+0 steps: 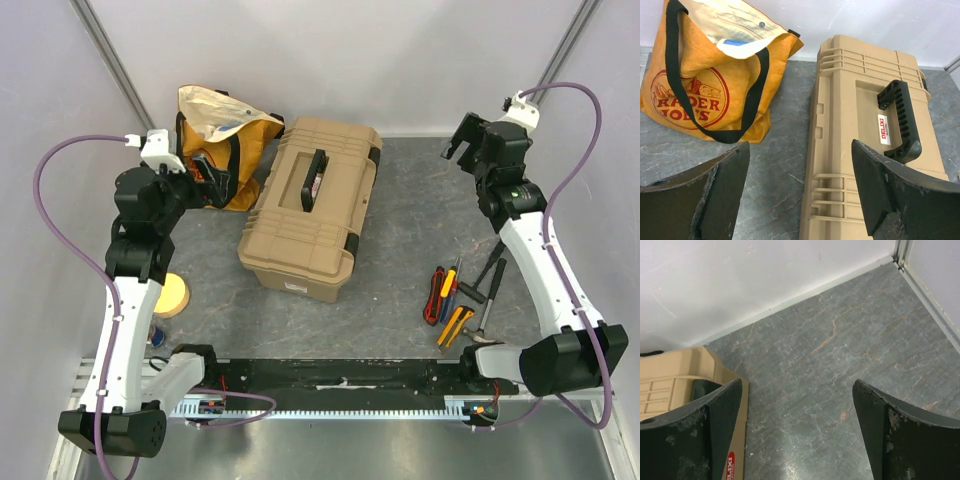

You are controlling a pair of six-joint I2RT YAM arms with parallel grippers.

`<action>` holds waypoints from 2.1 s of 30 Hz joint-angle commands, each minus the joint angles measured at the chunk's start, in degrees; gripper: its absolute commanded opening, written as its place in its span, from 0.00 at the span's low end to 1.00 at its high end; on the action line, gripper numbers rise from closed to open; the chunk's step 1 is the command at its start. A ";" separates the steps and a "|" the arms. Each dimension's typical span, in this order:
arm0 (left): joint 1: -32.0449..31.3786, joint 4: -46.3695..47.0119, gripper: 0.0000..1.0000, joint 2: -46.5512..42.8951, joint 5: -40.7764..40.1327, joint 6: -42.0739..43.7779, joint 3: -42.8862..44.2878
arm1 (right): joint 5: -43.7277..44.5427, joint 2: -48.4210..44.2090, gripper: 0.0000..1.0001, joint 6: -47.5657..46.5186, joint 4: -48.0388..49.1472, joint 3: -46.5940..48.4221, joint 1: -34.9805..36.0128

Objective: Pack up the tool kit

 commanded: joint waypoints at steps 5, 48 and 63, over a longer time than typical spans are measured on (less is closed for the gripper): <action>0.17 4.23 0.89 -3.26 7.69 0.61 -4.34 | -11.82 -0.65 0.98 1.29 -0.04 -2.99 -0.08; 0.17 -4.30 0.92 -0.18 12.27 -10.37 -6.97 | -30.38 8.75 0.90 16.67 6.19 -10.28 18.20; -0.61 5.71 0.88 10.70 30.72 -14.51 -12.52 | -30.83 12.62 0.65 26.07 15.32 -14.85 18.91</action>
